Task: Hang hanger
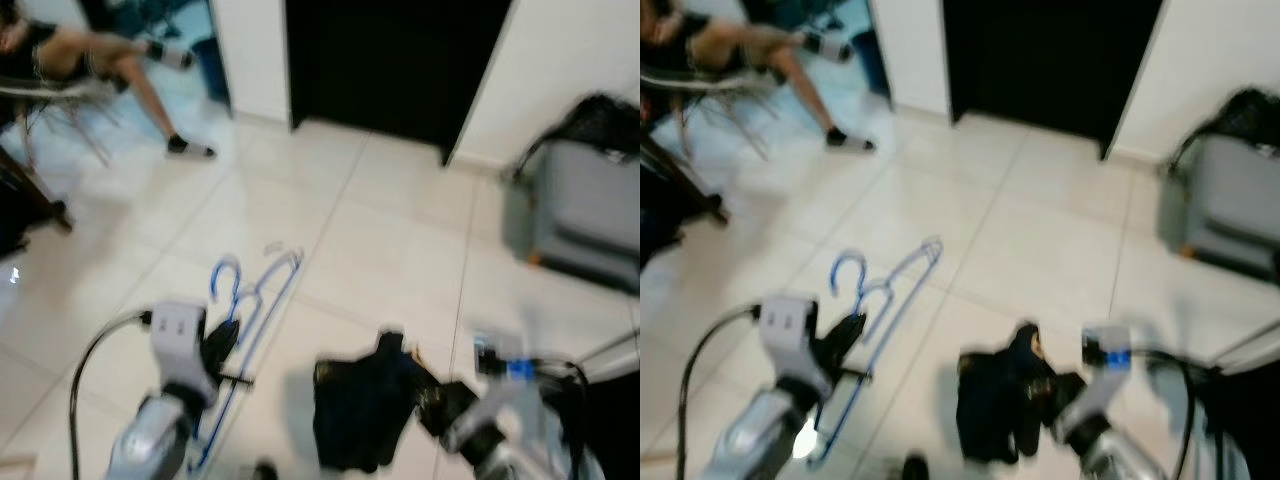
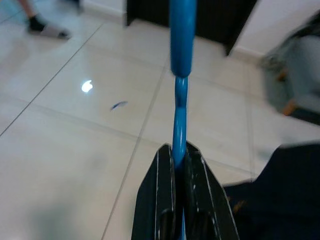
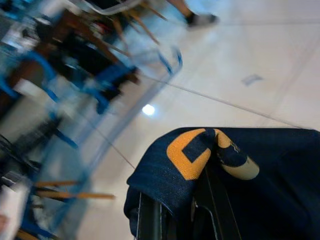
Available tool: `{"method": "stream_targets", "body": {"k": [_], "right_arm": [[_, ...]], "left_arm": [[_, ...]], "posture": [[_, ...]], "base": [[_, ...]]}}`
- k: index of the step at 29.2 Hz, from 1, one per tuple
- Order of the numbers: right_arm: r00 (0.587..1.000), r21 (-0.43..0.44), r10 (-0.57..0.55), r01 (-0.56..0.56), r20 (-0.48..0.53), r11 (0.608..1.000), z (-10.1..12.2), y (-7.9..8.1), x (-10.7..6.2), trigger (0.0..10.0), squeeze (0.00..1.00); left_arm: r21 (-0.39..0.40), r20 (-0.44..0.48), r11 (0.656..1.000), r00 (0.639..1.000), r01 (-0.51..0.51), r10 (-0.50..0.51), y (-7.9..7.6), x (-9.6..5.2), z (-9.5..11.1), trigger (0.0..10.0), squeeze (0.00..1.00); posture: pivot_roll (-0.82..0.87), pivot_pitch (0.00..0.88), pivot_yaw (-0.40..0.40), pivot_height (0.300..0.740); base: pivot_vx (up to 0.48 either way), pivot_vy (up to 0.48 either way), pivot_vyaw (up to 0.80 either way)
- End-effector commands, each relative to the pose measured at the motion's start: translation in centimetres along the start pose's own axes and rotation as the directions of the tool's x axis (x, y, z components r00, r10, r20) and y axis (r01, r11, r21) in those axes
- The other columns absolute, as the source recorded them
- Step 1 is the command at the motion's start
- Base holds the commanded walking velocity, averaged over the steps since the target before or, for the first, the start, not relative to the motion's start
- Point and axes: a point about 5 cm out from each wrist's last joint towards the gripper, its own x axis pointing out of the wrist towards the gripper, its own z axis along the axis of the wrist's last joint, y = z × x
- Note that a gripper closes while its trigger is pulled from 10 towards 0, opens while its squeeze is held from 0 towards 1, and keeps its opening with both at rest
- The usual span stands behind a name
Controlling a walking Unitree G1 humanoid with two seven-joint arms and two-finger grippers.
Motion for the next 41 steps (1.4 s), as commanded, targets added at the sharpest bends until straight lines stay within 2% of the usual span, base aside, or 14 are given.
{"method": "stream_targets", "body": {"k": [1,9,12,15,27,32,41], "right_arm": [[1.0,0.007,-0.006,0.006,-0.008,1.0,-0.2,-0.2,-0.5,10.0,0.0],[1.0,0.029,0.003,-0.003,0.008,1.0,0.0,-0.1,-0.5,10.0,0.0],[1.0,0.049,0.006,-0.008,0.026,0.999,0.1,-0.1,-0.6,10.0,0.0],[1.0,0.049,-0.009,0.008,0.018,0.999,0.0,-0.2,-0.6,10.0,0.0],[0.999,0.051,-0.019,0.017,0.031,0.999,0.1,-0.3,-0.5,10.0,0.0],[1.0,0.021,-0.002,0.001,0.017,1.0,0.1,-0.2,-0.4,10.0,0.0],[1.0,-0.014,0.019,-0.018,0.003,1.0,0.1,0.0,-0.3,10.0,0.0]], "left_arm": [[-0.003,-0.02,1.0,1.0,0.002,-0.003,0.0,-0.2,-0.4,10.0,0.0],[-0.006,-0.022,1.0,1.0,0.005,-0.005,0.1,-0.1,-0.4,10.0,0.0],[-0.003,-0.019,1.0,1.0,-0.018,0.018,0.4,-0.1,-0.3,10.0,0.0],[-0.015,-0.008,0.996,0.996,-0.086,0.086,1.1,-0.1,-0.1,10.0,0.0],[-0.022,-0.007,0.994,0.994,-0.108,0.108,1.5,0.1,-0.1,10.0,0.0],[-0.02,-0.007,0.994,0.994,-0.108,0.108,1.5,0.2,-0.1,10.0,0.0],[-0.019,-0.007,0.993,0.994,-0.113,0.113,1.6,0.3,0.0,10.0,0.0]], "posture": [[0.01,0.191,-0.027,0.74],[0.01,0.196,-0.022,0.74],[0.01,0.194,-0.019,0.74],[0.01,0.188,-0.012,0.74],[0.01,0.184,-0.007,0.74],[0.01,0.182,-0.006,0.74],[0.01,0.181,-0.007,0.74]], "base": [[0.0,0.0,0.7],[0.0,0.0,0.67],[0.0,0.0,0.0],[0.296,0.0,0.0],[0.306,0.0,0.0],[0.31,0.0,0.19],[0.296,0.0,0.73]]}}
